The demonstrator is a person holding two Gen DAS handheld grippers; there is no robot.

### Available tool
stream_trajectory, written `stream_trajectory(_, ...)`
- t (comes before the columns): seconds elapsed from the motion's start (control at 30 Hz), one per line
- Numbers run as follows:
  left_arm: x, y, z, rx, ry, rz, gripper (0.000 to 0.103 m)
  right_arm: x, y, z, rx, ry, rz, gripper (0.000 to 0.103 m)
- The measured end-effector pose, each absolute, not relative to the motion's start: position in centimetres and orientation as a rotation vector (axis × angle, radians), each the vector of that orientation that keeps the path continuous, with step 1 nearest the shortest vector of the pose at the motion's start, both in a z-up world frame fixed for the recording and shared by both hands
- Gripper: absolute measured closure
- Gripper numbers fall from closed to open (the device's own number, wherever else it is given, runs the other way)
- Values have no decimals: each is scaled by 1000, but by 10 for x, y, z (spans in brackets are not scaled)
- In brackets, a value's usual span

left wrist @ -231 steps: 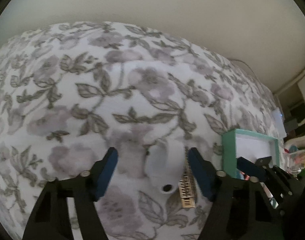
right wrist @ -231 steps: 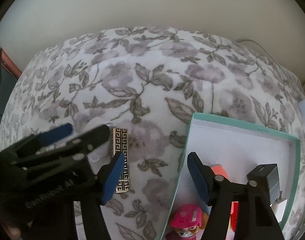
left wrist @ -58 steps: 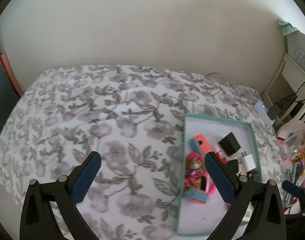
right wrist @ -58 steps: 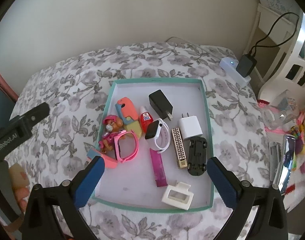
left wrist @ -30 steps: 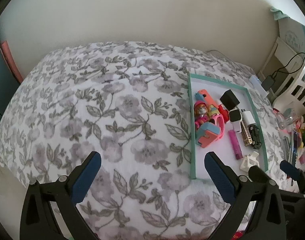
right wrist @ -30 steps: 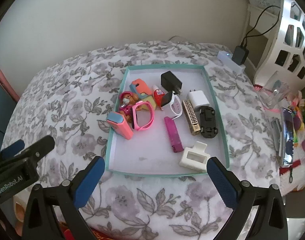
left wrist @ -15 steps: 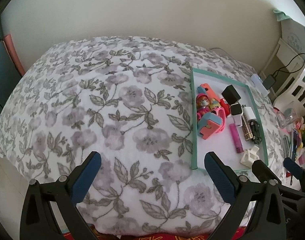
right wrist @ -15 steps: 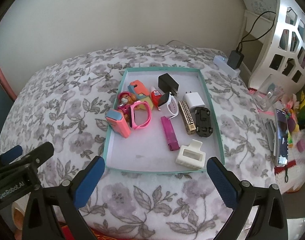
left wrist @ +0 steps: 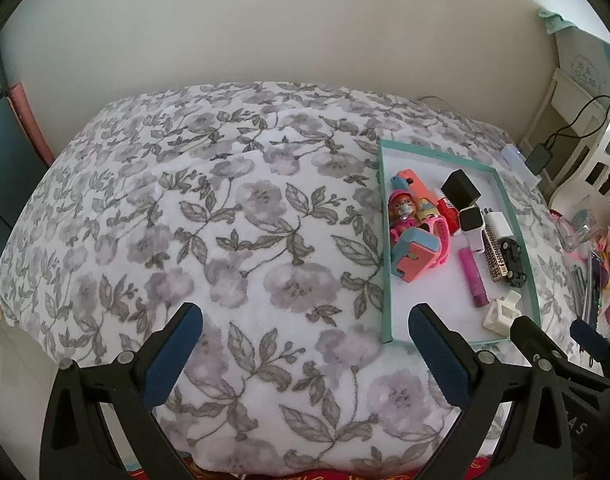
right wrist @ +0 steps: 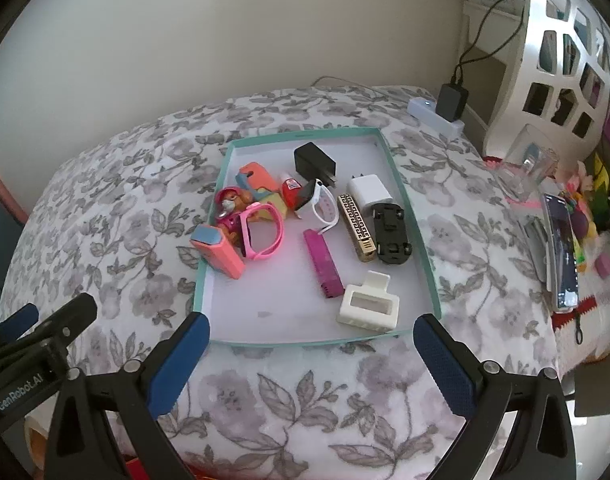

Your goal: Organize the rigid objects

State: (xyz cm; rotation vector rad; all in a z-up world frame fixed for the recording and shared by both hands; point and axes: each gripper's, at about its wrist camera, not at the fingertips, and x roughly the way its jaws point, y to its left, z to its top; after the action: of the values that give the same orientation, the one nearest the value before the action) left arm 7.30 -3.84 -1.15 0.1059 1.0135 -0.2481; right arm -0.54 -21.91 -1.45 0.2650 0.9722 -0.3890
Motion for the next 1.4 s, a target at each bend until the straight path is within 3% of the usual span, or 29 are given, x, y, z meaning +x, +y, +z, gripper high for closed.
stream_trajectory(1.4,68,-44,-7,155,978,-239,1,-7,-219,-14,244,965,-398,0)
